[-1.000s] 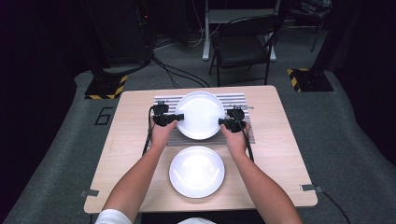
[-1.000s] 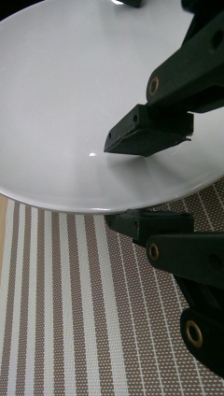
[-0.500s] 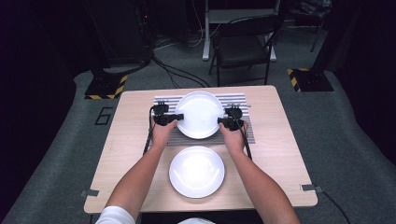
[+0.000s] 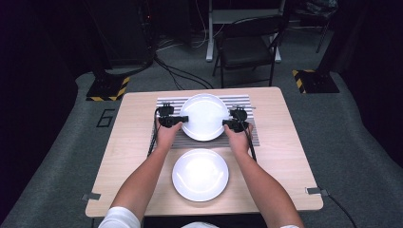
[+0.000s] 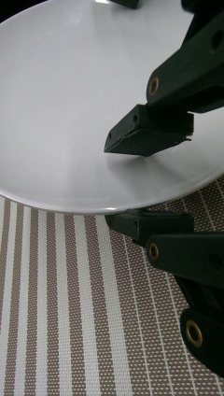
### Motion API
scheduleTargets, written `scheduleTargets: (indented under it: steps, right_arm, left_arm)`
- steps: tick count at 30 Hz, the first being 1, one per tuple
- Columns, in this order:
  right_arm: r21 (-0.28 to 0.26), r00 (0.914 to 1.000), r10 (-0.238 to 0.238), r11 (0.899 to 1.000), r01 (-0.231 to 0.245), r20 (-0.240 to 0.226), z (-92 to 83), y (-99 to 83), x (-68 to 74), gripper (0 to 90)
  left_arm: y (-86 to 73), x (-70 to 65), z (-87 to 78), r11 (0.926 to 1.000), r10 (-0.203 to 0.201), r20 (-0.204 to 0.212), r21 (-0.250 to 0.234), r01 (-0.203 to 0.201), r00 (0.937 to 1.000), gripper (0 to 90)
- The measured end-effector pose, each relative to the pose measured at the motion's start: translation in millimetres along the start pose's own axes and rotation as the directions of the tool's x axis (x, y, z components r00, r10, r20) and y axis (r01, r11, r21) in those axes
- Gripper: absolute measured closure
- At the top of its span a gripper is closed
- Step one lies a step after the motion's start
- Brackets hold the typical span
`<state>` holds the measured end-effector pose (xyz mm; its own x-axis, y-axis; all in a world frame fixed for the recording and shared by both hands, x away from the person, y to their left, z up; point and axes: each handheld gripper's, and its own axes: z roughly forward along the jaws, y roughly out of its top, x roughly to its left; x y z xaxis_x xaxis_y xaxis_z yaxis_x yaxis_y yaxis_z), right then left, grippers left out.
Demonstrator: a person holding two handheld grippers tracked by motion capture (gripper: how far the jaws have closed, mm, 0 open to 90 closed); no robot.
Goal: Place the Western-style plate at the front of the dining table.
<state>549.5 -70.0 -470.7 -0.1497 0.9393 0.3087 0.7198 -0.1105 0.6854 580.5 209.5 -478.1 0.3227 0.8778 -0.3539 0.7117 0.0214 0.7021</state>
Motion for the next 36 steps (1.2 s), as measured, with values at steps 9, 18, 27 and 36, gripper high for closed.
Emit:
scheduleTargets:
  steps: [9,18,27,36]
  right_arm:
    - [0.014,0.9998,0.009,1.000,-0.009,0.016,6.0,-1.9,0.8,71.5]
    - [0.014,0.9993,-0.008,1.000,0.007,0.037,9.8,-2.5,-1.0,70.7]
    - [0.031,0.9991,0.014,0.999,-0.015,0.040,17.1,-5.6,0.3,69.7]
    - [0.025,0.9984,0.023,0.999,-0.024,0.052,23.9,-7.2,-1.6,69.0]
  left_arm:
    - [-1.4,0.0,3.8,0.9999,0.014,-0.015,0.009,-0.014,0.9998,60.6]
    - [-3.9,-0.2,10.4,0.9996,0.018,-0.015,0.020,-0.018,0.9997,59.4]
    - [-6.6,4.7,17.0,0.9994,0.004,-0.023,0.035,-0.003,0.9997,57.8]
    - [-7.8,3.9,20.3,0.9995,0.010,-0.035,0.030,-0.009,0.9993,57.8]
